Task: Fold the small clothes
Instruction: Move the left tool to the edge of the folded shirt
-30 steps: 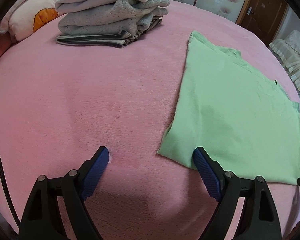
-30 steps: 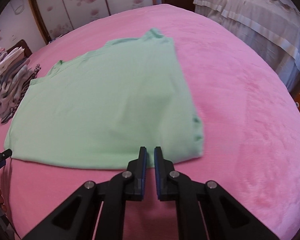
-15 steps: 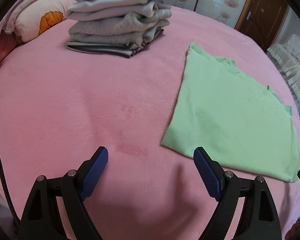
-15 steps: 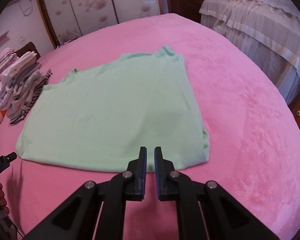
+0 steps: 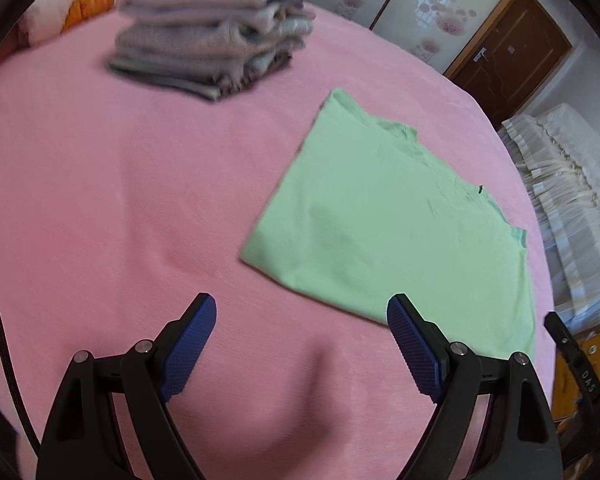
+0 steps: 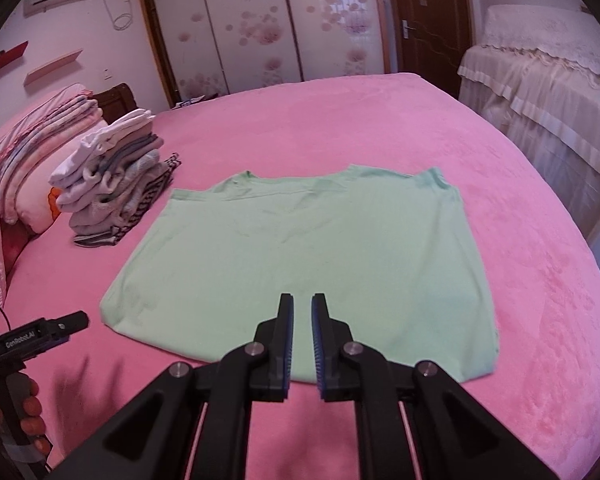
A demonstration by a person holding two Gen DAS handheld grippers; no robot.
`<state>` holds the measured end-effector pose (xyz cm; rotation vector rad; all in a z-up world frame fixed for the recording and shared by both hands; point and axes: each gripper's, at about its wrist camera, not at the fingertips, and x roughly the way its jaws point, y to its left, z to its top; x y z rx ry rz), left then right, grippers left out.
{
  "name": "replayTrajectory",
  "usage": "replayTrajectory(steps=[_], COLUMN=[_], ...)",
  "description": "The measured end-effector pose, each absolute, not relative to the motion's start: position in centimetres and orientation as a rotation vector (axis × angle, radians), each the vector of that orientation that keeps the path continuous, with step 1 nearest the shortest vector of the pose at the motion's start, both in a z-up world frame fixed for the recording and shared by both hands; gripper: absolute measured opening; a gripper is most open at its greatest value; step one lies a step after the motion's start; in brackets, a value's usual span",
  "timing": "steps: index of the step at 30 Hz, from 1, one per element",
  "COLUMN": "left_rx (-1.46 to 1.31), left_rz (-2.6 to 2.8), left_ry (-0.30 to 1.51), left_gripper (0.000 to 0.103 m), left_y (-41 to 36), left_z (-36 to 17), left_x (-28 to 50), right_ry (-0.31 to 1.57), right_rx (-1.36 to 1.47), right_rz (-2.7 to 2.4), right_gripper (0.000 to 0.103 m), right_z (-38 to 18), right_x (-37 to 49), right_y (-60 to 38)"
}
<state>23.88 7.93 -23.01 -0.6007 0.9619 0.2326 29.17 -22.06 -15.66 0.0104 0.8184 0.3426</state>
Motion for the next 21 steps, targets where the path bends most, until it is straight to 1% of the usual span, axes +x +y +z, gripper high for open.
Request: replayTrajectory(steps=[3, 7, 10, 13, 21], left_rx=[-0.711, -0.847, -0.908, -0.916, -0.882], left_rz=[0.194, 0.179, 0.167, 0.159, 0.158], left_ry=[0.969, 0.921, 0.840, 0.781, 0.671], left_gripper=[0.087, 0.087, 0.092, 0.095, 0.095], left_y=[8.0, 8.6, 9.2, 9.4, 9.3], left_z=[-25.0, -27.8, -28.6, -29.1, -29.6], left_x=[24.0, 24.5, 24.6, 25.2, 27.0], right_ry=[0.834, 0.860, 0.870, 0.872, 0.873], right_rx=[0.011, 0.027, 0.033, 0.034, 0.030], right_rz=[0.361, 0.378, 0.385, 0.388, 0.386], right_gripper=[0.009, 0.009, 0.009, 0.009, 0.009], right_z=[-16.7, -18.2, -19.0, -19.5, -20.7], right_x=[29.7, 30.6, 31.0, 31.1, 31.5], right_y=[-21.0, -19.8, -19.2, -18.9, -18.4])
